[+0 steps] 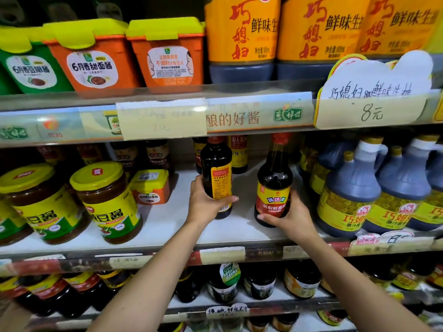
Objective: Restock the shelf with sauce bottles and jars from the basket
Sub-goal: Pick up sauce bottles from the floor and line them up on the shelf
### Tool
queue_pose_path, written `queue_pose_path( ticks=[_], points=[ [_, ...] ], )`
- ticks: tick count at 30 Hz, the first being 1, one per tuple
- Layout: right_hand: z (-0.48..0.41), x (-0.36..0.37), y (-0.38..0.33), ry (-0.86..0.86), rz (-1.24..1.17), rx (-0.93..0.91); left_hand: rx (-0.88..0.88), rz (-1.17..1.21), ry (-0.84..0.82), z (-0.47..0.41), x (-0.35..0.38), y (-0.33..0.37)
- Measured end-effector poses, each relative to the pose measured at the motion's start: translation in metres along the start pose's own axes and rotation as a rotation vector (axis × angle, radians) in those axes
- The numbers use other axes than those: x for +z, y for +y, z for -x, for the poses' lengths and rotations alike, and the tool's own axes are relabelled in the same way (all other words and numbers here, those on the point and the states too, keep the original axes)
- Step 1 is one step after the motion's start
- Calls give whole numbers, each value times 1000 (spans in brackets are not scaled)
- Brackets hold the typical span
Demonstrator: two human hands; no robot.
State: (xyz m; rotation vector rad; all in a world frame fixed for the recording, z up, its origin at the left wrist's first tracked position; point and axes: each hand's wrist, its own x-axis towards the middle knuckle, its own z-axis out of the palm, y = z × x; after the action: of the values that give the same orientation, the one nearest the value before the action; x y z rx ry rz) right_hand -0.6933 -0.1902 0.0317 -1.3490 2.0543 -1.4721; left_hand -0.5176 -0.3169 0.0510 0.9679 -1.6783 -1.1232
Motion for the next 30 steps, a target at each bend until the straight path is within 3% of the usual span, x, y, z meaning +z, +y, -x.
queue_pose_path(
  ticks=[2, 9, 15, 22, 30],
  points=[
    [0, 0, 1, 4, -3, -4, 5, 2, 37, 0, 0, 0],
    [0, 0, 3, -3, -5, -8, -27, 95, -180, -11, -15, -3],
    [0, 0, 2, 1, -2, -22, 17, 2, -50, -3, -4, -10],
    [0, 0, 2, 4, 13, -30, -73, 56, -307, -9, -21, -9],
    [1, 0, 1, 9, 12, -25, -37, -83, -156, 7, -13, -19]
  ],
)
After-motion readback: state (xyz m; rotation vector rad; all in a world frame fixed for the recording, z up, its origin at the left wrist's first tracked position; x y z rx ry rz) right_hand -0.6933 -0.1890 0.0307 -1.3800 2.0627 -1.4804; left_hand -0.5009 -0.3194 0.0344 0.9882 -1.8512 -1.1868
